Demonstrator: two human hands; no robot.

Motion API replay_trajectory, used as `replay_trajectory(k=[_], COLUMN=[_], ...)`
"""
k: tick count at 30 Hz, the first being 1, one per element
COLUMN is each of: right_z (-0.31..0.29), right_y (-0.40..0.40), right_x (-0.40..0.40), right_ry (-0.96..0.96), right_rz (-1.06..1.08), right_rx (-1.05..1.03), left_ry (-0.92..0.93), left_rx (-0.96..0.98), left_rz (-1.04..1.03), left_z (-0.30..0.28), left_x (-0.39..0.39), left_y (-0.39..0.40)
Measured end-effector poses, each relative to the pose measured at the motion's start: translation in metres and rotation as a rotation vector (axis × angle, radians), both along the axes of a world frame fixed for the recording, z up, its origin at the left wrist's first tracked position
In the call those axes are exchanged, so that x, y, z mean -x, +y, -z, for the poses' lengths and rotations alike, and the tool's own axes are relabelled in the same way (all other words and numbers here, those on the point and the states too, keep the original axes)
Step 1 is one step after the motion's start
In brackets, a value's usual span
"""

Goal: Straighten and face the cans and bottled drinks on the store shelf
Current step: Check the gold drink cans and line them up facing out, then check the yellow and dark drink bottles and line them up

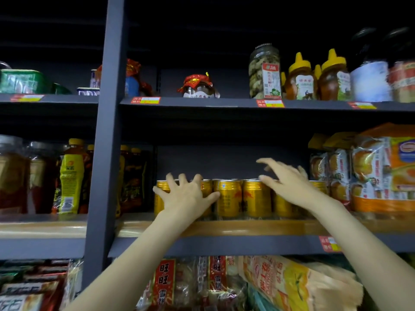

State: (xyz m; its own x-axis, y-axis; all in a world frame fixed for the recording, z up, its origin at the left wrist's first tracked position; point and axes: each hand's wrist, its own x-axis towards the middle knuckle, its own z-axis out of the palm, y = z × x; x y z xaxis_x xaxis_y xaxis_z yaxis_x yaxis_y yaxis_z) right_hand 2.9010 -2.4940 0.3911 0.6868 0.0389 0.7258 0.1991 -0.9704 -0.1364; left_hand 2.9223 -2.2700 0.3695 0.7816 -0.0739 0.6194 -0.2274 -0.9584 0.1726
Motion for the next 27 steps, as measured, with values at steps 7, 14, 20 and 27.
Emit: replay_trajectory(k=[7, 14, 20, 27], right_z=[0.004, 0.011, -0.001, -0.009], right_y=[-0.029, -0.005, 0.057, 0.184], right_x=[0.015, 0.017, 0.026, 0.039], right_ry=[0.318, 0.106, -0.111, -0.215], right_rz=[0.230, 0.162, -0.261, -0.541], right_rx=[0.138, 0.070, -0.037, -0.094], left_ry=[0.045, -0.008, -0.718, -0.875], left_rx=[-0.068, -0.051, 0.111, 0.265], left_rz=[0.011, 0.033, 0.357, 0.306], left_z=[-0.004, 0.001, 0.013, 0.017], left_x=[0.005, 0.012, 0.034, 0.043], left_y=[-0.033, -0.028, 0.039, 0.171])
